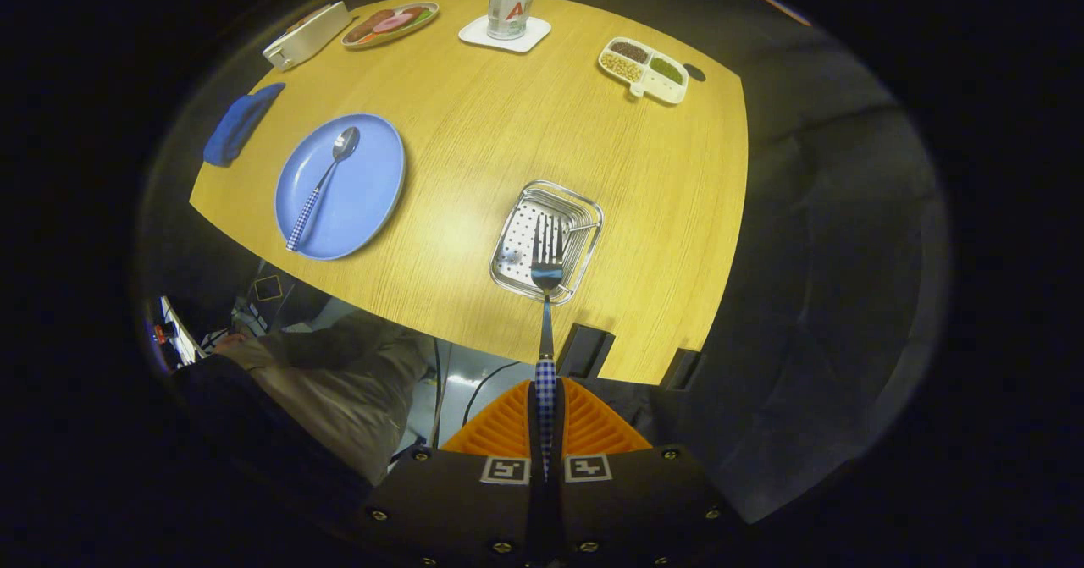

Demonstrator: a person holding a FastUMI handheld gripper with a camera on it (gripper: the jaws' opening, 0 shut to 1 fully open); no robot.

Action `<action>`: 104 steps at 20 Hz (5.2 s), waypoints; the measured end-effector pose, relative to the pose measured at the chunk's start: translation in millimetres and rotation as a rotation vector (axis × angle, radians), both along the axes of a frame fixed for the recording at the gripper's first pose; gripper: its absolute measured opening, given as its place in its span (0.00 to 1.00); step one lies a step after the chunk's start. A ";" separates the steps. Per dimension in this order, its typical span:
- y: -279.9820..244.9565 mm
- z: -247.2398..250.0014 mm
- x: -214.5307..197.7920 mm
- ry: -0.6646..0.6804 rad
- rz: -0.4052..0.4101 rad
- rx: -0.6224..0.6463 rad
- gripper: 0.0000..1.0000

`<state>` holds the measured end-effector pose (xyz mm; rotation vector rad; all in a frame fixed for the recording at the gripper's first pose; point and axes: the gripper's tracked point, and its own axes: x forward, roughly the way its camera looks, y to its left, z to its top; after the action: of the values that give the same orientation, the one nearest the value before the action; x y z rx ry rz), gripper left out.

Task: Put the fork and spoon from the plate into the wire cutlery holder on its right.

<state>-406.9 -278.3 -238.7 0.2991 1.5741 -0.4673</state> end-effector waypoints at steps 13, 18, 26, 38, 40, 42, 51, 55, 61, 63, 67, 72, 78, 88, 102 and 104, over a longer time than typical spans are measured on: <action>-22.2 -44.2 27.8 0.142 0.009 0.142 0.01; -24.7 -53.2 33.3 0.204 0.039 0.167 0.01; -27.9 -62.1 38.7 0.257 0.009 0.199 0.02; -29.8 -31.2 50.8 0.081 -0.143 0.137 0.22; -22.2 -12.1 56.4 0.011 -0.175 0.122 0.22; -12.7 5.6 60.0 -0.039 -0.188 0.088 0.22; 117.7 -5.0 145.1 -0.221 -0.219 0.105 0.22; 163.4 -22.1 170.0 -0.246 -0.219 0.155 0.22; 186.7 -42.2 208.4 -0.298 -0.262 0.166 0.22; 193.2 -48.2 219.0 -0.301 -0.281 0.188 0.22; 198.2 -59.0 232.7 -0.288 -0.264 0.191 0.22; 200.4 -63.2 242.8 -0.271 -0.250 0.182 0.22; 192.4 -69.6 255.3 -0.236 -0.197 0.147 0.22; 195.9 -105.1 258.2 -0.219 -0.211 0.123 0.22; 196.4 -128.6 248.9 -0.137 -0.170 0.126 0.13; 195.8 -128.9 249.7 -0.147 -0.158 0.144 0.13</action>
<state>-157.2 -82.5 -367.6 0.5586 1.4491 -0.4440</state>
